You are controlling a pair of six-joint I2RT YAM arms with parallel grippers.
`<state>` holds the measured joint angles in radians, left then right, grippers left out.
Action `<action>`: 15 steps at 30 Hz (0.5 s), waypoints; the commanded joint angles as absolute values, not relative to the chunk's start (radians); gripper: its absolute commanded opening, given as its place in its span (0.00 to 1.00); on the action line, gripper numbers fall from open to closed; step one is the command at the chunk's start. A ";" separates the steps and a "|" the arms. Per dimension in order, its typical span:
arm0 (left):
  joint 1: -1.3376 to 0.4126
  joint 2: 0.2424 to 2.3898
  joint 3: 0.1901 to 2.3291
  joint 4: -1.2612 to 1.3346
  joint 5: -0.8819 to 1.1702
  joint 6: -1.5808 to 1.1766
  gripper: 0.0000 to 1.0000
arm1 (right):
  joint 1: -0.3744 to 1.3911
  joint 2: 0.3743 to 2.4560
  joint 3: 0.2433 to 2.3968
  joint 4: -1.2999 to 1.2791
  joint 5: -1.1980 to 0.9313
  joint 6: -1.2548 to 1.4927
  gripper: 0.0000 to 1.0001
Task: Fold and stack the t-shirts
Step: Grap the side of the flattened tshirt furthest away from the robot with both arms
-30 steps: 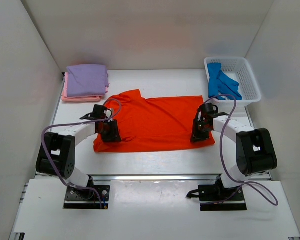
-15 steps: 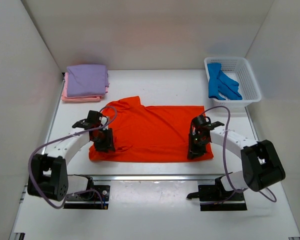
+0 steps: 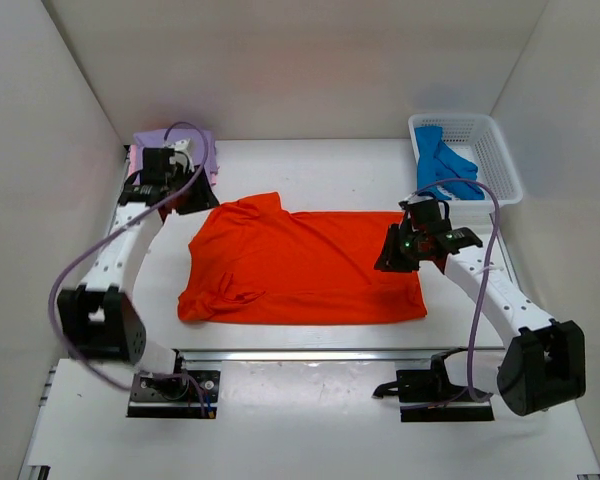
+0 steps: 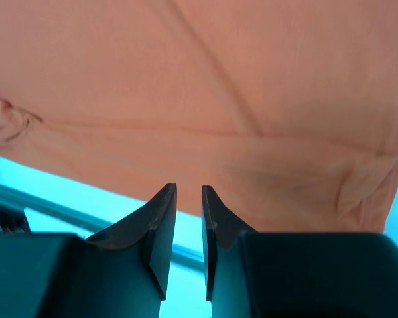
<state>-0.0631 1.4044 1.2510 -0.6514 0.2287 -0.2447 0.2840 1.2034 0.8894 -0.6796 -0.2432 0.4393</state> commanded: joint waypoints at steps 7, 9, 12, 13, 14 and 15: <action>-0.026 1.821 1.443 -0.397 0.305 -0.272 0.58 | 0.222 1.322 0.937 -0.491 -0.270 0.354 0.21; -0.038 1.874 1.485 -0.380 0.321 -0.262 0.60 | 0.204 1.362 0.948 -0.483 -0.281 0.347 0.21; -0.051 1.980 1.572 -0.386 0.345 -0.259 0.61 | 0.202 1.405 0.973 -0.482 -0.278 0.331 0.21; -0.054 1.989 1.575 -0.382 0.348 -0.268 0.61 | 0.195 1.419 0.980 -0.477 -0.275 0.331 0.21; -0.060 2.008 1.591 -0.379 0.345 -0.273 0.61 | 0.196 1.425 0.983 -0.466 -0.279 0.324 0.21; -0.066 2.023 1.591 -0.373 0.339 -0.279 0.61 | 0.202 1.434 0.983 -0.468 -0.278 0.328 0.21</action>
